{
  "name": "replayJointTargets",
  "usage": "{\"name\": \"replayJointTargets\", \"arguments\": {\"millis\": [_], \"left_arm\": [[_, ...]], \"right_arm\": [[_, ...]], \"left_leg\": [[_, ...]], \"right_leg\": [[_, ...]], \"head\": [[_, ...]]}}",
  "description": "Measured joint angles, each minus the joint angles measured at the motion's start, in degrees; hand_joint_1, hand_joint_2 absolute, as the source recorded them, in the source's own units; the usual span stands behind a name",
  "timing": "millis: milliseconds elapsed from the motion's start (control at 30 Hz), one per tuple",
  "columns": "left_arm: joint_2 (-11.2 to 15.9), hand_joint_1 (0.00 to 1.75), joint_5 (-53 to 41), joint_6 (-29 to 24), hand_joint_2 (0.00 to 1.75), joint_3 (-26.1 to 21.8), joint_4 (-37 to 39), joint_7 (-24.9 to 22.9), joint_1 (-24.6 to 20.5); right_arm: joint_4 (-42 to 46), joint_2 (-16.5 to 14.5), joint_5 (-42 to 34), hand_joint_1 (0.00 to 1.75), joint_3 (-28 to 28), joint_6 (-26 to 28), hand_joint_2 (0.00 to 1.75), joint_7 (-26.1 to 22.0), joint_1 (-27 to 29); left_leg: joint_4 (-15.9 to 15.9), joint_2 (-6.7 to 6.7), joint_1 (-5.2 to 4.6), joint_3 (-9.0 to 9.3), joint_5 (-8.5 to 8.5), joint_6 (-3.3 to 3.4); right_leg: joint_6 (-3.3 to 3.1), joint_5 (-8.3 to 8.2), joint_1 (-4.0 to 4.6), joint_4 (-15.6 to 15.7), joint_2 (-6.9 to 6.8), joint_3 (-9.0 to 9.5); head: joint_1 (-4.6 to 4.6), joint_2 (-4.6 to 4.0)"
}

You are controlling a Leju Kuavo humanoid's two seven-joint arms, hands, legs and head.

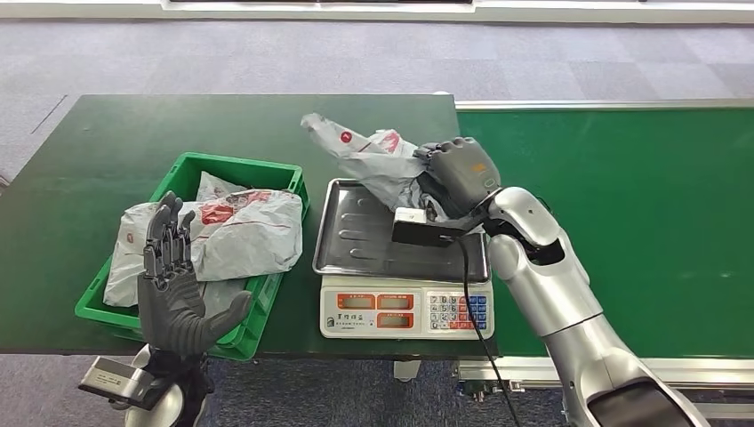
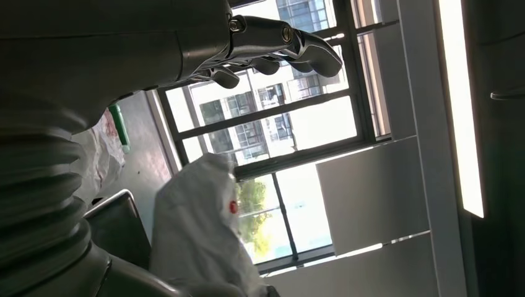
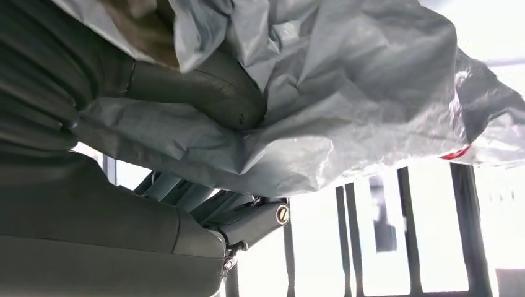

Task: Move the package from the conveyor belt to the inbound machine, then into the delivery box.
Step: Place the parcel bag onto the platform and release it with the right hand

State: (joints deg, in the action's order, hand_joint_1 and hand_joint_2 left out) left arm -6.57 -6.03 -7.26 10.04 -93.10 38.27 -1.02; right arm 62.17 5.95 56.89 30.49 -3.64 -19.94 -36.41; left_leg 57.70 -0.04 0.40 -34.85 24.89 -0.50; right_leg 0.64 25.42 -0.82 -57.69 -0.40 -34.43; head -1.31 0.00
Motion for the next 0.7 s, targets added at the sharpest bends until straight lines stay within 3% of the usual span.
{"name": "replayJointTargets", "arguments": {"millis": [67, 200, 400, 533, 700], "left_arm": [[0.0, 0.0, 0.0, -0.1, 1.75, -0.3, -0.1, -0.3, 0.1], [0.1, 0.0, 0.0, -0.1, 1.75, -1.2, -0.6, -1.1, 0.8], [0.1, 0.0, 0.1, -0.1, 1.75, -2.1, -0.6, -1.3, 1.0], [0.1, 0.0, 0.2, -0.3, 1.75, -3.0, -0.6, -1.2, 0.9], [0.1, 0.0, 0.2, -0.5, 1.75, -3.8, -1.1, -1.0, 0.9]], "right_arm": [[-2.1, 0.0, -1.3, 1.75, 1.7, -3.3, 1.75, 1.2, -0.9], [-4.8, 0.5, -4.5, 0.0, 4.3, -7.1, 1.75, 1.6, -2.4], [-0.8, 3.8, -25.9, 0.0, 4.9, -17.8, 1.75, -11.4, -1.7], [3.2, 5.4, -31.3, 0.0, 5.0, -20.9, 1.75, -13.4, -1.4], [5.2, 5.8, -32.8, 0.0, 5.0, -21.0, 1.75, -14.3, -1.3]], "left_leg": [[0.0, -0.04, 0.0, -0.01, -0.01, 0.0], [0.0, -0.06, 0.0, -0.01, -0.01, 0.0], [0.0, -0.08, 0.0, -0.02, 0.02, 0.02], [0.0, -0.03, -0.01, -0.01, 0.04, 0.03], [0.0, 0.0, -0.01, -0.01, 0.02, 0.01]], "right_leg": [[0.0, 0.0, 0.0, 0.0, -0.05, 0.01], [0.0, 0.0, -0.01, 0.0, -0.06, 0.0], [0.01, 0.01, -0.07, 0.0, -0.05, -0.01], [0.01, 0.01, -0.06, 0.0, 0.0, -0.04], [0.0, 0.0, -0.01, 0.0, 0.03, -0.03]], "head": [[0.0, 0.0], [0.0, 0.0], [0.0, 0.0], [0.0, 0.0], [0.0, 0.0]]}}
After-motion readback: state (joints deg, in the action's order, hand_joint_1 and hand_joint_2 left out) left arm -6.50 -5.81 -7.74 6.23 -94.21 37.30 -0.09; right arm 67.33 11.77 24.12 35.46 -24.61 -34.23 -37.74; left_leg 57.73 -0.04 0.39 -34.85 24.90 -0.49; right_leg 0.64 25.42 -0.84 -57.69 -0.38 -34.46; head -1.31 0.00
